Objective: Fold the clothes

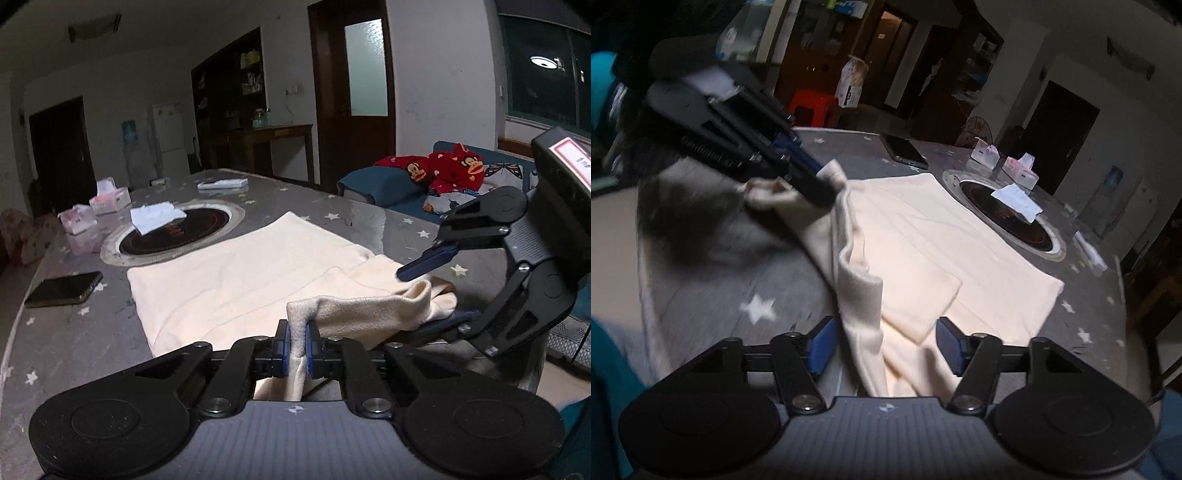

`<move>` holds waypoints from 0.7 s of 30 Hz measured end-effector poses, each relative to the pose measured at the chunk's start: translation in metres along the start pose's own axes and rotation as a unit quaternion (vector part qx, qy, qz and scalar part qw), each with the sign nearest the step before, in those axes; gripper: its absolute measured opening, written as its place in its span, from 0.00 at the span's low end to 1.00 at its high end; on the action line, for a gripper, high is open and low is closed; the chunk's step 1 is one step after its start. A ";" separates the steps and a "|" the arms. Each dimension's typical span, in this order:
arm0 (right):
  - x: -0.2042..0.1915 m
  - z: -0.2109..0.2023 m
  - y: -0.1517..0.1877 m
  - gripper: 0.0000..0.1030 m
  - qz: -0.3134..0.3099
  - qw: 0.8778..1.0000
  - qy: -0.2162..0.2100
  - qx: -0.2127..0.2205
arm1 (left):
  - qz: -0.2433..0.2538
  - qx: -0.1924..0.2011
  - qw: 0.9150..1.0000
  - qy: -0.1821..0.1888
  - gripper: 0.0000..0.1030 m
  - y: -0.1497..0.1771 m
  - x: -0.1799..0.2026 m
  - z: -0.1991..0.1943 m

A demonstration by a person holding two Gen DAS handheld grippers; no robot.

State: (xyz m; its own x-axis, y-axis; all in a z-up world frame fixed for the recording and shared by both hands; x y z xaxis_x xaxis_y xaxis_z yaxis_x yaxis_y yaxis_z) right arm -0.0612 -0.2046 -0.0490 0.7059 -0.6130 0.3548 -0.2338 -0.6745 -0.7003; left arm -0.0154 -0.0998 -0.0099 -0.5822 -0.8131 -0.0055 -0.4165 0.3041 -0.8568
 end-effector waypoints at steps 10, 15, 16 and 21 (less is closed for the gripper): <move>0.021 0.004 -0.009 0.15 0.069 0.997 -0.038 0.006 | 0.074 -0.027 0.996 -0.035 0.43 0.037 0.001 -0.013; 0.026 0.003 -0.013 0.13 0.079 0.996 -0.028 0.011 | 0.133 -0.035 0.989 -0.053 0.42 0.055 0.002 -0.014; 0.026 0.003 -0.014 0.12 0.080 0.996 -0.025 0.012 | 0.129 -0.037 0.990 -0.052 0.33 0.055 0.000 -0.014; 0.023 -0.005 -0.016 0.08 0.089 0.996 -0.013 0.027 | 0.071 -0.035 0.996 -0.046 0.10 0.051 -0.014 -0.015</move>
State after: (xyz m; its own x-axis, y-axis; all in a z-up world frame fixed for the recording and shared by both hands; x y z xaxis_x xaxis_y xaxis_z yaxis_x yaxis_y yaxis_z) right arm -0.0446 -0.2100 -0.0262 0.6730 -0.7102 0.2065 -0.3206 -0.5317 -0.7839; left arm -0.0386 -0.0654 -0.0460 -0.5738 -0.8001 -0.1749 -0.3834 0.4511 -0.8059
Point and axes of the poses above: each gripper's, at about its wrist camera, not at the fingertips, and z roughly the way its jaws point, x to its right, y to its underside, the point moved 10 cm from there along z, roughly the way its jaws point, and after that the axes turned 4 degrees about -z, right-handed, at the moved point
